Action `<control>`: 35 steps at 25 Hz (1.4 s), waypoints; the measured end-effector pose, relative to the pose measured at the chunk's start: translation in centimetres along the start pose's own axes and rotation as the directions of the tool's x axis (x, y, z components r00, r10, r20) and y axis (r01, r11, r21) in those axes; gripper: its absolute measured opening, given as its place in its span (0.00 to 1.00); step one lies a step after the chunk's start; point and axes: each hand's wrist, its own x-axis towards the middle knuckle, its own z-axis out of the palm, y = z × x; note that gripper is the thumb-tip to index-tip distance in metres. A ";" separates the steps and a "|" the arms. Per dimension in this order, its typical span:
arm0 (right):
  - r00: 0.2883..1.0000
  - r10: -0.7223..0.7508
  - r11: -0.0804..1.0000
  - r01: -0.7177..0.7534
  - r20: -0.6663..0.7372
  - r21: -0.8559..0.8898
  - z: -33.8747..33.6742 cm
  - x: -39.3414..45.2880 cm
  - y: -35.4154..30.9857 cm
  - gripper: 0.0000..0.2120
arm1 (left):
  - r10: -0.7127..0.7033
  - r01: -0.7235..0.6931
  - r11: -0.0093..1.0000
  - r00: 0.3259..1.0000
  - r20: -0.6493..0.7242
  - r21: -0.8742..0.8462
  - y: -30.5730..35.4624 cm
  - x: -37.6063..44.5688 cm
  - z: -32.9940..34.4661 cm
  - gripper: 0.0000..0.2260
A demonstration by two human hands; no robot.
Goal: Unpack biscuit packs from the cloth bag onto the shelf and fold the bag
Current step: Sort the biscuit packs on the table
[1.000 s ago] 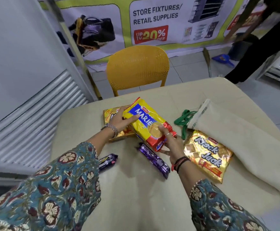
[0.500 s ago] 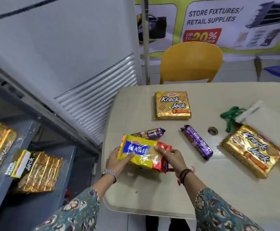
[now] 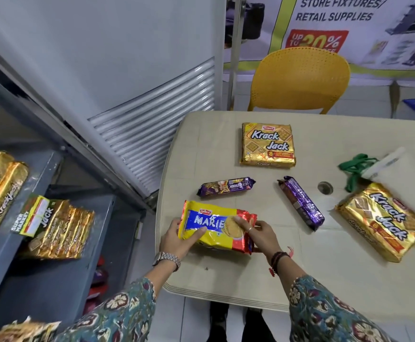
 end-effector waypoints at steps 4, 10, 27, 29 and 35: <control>1.000 -0.024 0.999 0.024 -0.005 -0.040 -1.9 0.4 0.1 0.36 | -0.049 0.049 0.999 0.998 0.036 -0.016 1.2 1.4 -0.7 0.53; 0.875 -0.131 0.991 0.103 -0.465 -0.085 -9.6 1.4 1.3 0.14 | 0.255 -0.272 0.929 0.962 0.102 0.249 9.0 6.5 0.4 0.22; 0.945 -0.182 0.888 0.039 -0.273 -0.458 -18.3 7.2 2.3 0.28 | 0.304 -0.804 0.190 0.594 0.745 0.564 19.1 12.4 24.8 0.30; 0.946 -0.211 0.867 0.065 -0.244 -0.495 -18.6 7.4 2.1 0.21 | 0.311 -0.786 0.192 0.617 0.723 0.588 19.3 12.4 25.4 0.26; 0.910 -0.380 0.767 0.210 -0.165 -0.606 -19.1 7.1 -0.8 0.17 | 0.353 -0.716 0.258 0.695 0.626 0.649 20.2 11.9 22.3 0.20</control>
